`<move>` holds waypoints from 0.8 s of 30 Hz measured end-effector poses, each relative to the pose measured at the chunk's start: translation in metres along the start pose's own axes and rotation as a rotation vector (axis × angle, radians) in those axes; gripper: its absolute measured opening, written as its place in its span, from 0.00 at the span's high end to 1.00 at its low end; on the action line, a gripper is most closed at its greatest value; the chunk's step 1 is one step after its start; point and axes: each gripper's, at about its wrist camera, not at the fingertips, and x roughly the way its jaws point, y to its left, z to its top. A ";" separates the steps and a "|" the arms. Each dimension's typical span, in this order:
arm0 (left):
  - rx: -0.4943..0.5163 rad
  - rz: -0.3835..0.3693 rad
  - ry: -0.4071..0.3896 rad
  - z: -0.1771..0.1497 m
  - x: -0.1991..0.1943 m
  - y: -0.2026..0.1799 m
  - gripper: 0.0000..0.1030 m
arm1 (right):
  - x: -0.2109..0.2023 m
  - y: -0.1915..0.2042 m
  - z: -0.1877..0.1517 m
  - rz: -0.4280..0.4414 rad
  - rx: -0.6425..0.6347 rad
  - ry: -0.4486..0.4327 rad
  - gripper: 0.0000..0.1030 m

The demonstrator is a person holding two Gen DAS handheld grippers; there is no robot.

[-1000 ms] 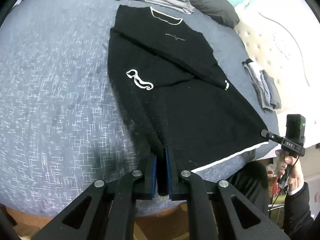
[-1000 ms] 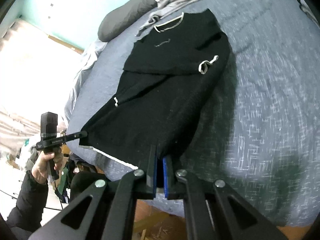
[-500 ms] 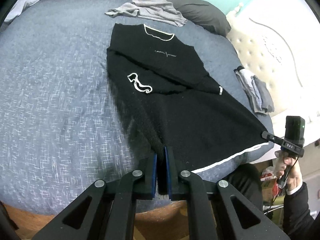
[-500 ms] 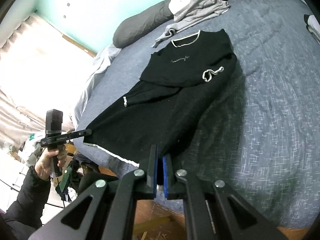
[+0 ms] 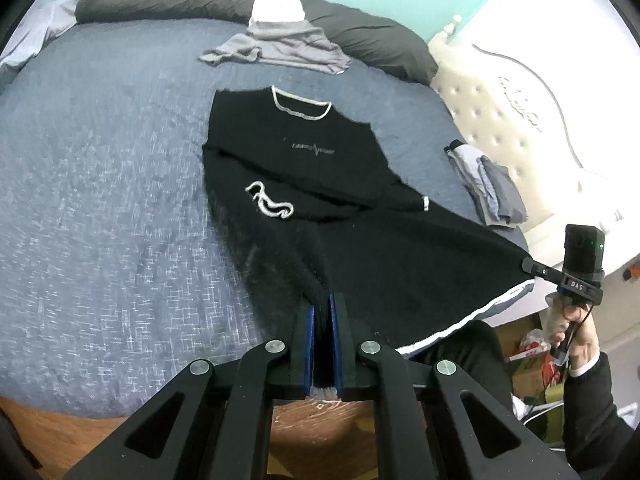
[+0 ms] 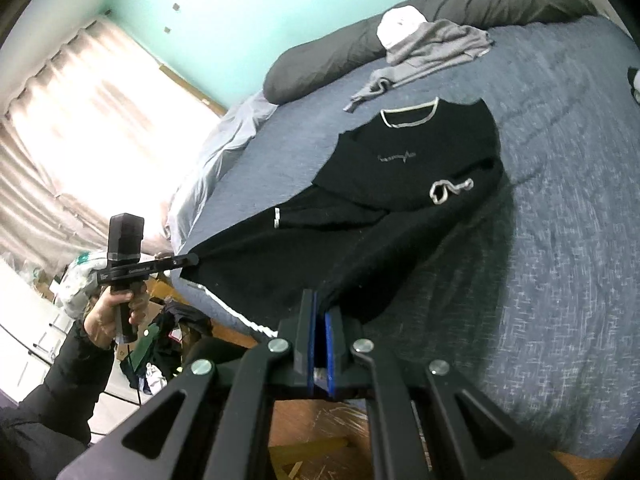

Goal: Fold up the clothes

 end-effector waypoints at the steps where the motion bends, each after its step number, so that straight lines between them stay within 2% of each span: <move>1: 0.004 -0.001 -0.005 0.000 -0.004 -0.002 0.93 | -0.003 0.004 -0.001 0.002 -0.011 0.001 0.97; 16: 0.061 -0.047 -0.063 -0.018 -0.052 -0.042 0.93 | -0.058 0.036 -0.015 0.056 -0.088 -0.055 0.97; 24: 0.021 -0.047 -0.075 -0.005 -0.045 -0.024 0.93 | -0.063 0.029 -0.006 0.047 -0.080 -0.062 0.97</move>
